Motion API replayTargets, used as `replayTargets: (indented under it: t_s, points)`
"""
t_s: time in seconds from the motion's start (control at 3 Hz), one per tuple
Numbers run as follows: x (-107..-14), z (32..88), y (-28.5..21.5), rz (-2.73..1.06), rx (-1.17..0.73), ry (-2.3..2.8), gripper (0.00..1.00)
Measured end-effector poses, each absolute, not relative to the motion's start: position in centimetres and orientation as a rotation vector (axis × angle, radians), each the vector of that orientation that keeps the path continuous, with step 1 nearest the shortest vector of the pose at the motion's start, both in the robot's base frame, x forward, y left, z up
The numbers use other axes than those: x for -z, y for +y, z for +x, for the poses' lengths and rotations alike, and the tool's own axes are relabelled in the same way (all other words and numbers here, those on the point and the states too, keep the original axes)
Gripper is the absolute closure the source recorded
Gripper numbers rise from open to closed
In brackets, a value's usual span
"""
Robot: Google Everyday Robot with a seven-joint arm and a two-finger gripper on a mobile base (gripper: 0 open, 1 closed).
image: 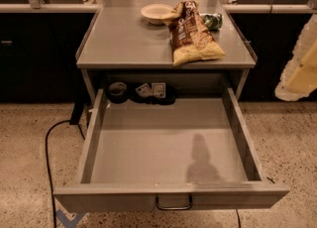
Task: Close top drawer
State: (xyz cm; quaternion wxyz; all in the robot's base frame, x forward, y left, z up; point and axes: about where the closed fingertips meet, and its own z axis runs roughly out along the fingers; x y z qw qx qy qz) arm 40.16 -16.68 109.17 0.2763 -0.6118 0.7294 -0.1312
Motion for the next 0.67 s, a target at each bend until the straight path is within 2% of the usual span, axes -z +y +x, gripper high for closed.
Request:
replayTargets:
  t_s: [0.67]
  points:
    - [-109.17,40.16,-16.68,-1.644,0.352,1.959,0.0]
